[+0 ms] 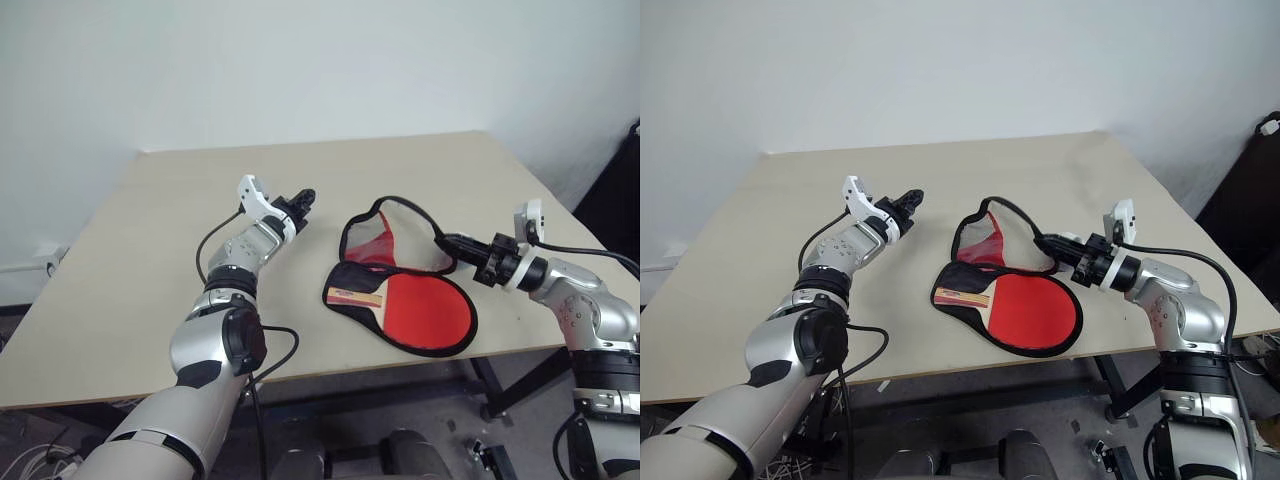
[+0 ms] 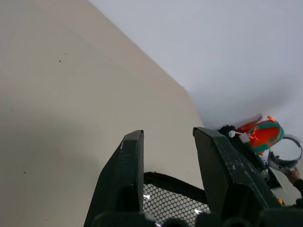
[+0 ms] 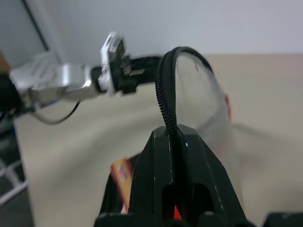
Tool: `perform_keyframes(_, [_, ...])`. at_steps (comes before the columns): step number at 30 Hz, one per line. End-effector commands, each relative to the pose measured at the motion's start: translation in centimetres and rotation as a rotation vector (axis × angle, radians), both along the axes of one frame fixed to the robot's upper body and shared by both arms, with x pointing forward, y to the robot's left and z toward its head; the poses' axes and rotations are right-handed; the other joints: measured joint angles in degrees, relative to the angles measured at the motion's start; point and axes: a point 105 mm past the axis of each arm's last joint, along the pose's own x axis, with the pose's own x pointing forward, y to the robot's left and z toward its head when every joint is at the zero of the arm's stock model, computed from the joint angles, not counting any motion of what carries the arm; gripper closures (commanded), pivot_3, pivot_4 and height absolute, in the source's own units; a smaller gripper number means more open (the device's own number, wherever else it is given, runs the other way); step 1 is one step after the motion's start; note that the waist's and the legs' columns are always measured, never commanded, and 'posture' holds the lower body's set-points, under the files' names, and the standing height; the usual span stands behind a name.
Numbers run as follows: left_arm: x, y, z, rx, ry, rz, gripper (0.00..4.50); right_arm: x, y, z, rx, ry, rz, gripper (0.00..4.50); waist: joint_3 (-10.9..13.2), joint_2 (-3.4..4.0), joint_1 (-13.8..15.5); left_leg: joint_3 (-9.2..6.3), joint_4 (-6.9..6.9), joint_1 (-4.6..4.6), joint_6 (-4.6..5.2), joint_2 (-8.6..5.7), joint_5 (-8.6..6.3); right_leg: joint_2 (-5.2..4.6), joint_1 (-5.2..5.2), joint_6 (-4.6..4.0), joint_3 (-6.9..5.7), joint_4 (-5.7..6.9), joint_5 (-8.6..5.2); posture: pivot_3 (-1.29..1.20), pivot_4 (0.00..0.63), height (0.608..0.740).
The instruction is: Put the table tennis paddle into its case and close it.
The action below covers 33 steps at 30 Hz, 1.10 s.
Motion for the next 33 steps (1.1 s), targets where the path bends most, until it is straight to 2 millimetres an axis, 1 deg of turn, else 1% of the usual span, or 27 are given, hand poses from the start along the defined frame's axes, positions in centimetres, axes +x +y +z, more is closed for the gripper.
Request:
perform_keyframes(1, [0.6,-0.1,2.6,-0.013,-0.072,0.007,2.82,-0.7,0.4,-0.3,-0.065,-0.008,0.082,4.41,0.01,-0.02,-0.02,0.0,0.0,0.0,0.0,0.0,0.0,0.0,0.0,0.0,0.0,0.0,0.0,0.0,0.0,0.74])
perform_keyframes(4, [0.6,-0.3,2.6,-0.013,-0.071,0.002,2.82,-1.5,0.8,-1.2,-0.114,0.017,0.147,4.41,0.02,-0.03,0.0,0.01,0.01,0.01,-0.01,0.01,0.0,0.0,0.01,0.0,-0.01,0.01,0.0,0.0,0.0,0.74])
perform_keyframes(9, [0.6,-0.5,2.4,-0.012,-0.068,-0.003,2.82,-3.5,1.2,-3.3,-0.231,0.078,0.296,4.41,0.02,-0.15,0.01,0.0,0.03,-0.01,-0.01,0.01,-0.01,-0.01,0.03,0.01,-0.02,-0.02,0.0,0.0,0.0,0.74])
perform_keyframes(12, [0.5,-0.5,2.3,-0.012,-0.066,-0.004,2.82,-4.8,0.6,-5.0,-0.337,0.116,0.381,4.41,0.02,-0.16,0.01,-0.01,0.06,-0.04,-0.01,0.01,-0.01,-0.03,0.02,0.02,-0.02,-0.02,0.0,0.0,0.0,0.74])
perform_keyframes(15, [0.5,-0.5,2.3,-0.013,-0.066,-0.004,2.82,-5.5,-0.2,-6.4,-0.44,0.135,0.429,4.41,0.04,-0.19,0.02,-0.02,0.09,-0.05,-0.02,0.01,-0.01,-0.05,0.03,0.06,-0.05,-0.02,0.0,0.0,0.0,0.74])
perform_keyframes(21, [0.5,-0.7,2.4,-0.015,-0.071,-0.011,2.82,-4.8,-1.6,-7.6,-0.541,0.126,0.415,4.41,0.09,-0.3,0.03,-0.02,0.1,-0.05,-0.02,0.02,-0.01,-0.06,0.03,0.07,-0.05,-0.02,0.01,0.0,0.0,0.74])
perform_keyframes(25, [0.4,-0.9,2.3,-0.012,-0.069,-0.018,2.82,-4.0,-2.5,-8.2,-0.615,0.098,0.37,4.41,0.1,-0.35,0.06,-0.04,0.15,-0.05,-0.02,0.02,-0.01,-0.08,0.08,0.1,-0.05,-0.02,0.03,0.0,0.0,0.74])
perform_keyframes(28, [0.4,-1.2,2.1,-0.009,-0.066,-0.028,2.82,-3.1,-2.6,-7.9,-0.588,0.1,0.314,4.41,0.11,-0.41,0.04,-0.05,0.28,-0.06,-0.02,0.02,-0.01,-0.09,0.16,0.22,-0.04,-0.03,0.1,0.0,0.0,0.74])
perform_keyframes(31, [0.4,-1.5,2.1,-0.007,-0.065,-0.036,2.82,-3.1,-2.5,-7.3,-0.552,0.118,0.315,4.41,0.13,-0.44,0.03,-0.02,0.48,-0.08,-0.04,0.02,-0.02,-0.11,0.23,0.5,-0.02,-0.04,0.27,0.0,0.0,0.74])
perform_keyframes(32, [0.4,-1.5,2.1,-0.007,-0.065,-0.037,2.82,-3.2,-2.5,-7.2,-0.544,0.127,0.317,3.98,0.13,-0.44,0.04,-0.02,0.52,-0.09,-0.08,0.02,-0.04,-0.11,0.23,0.56,-0.01,-0.04,0.31,0.0,0.0,0.74])
perform_keyframes(33, [0.4,-1.6,2.2,-0.007,-0.066,-0.038,2.82,-3.2,-2.6,-7.2,-0.542,0.129,0.319,3.84,0.13,-0.44,0.03,-0.02,0.6,-0.12,-0.13,0.02,-0.07,-0.11,0.24,0.64,-0.02,-0.04,0.35,0.0,0.0,0.74])
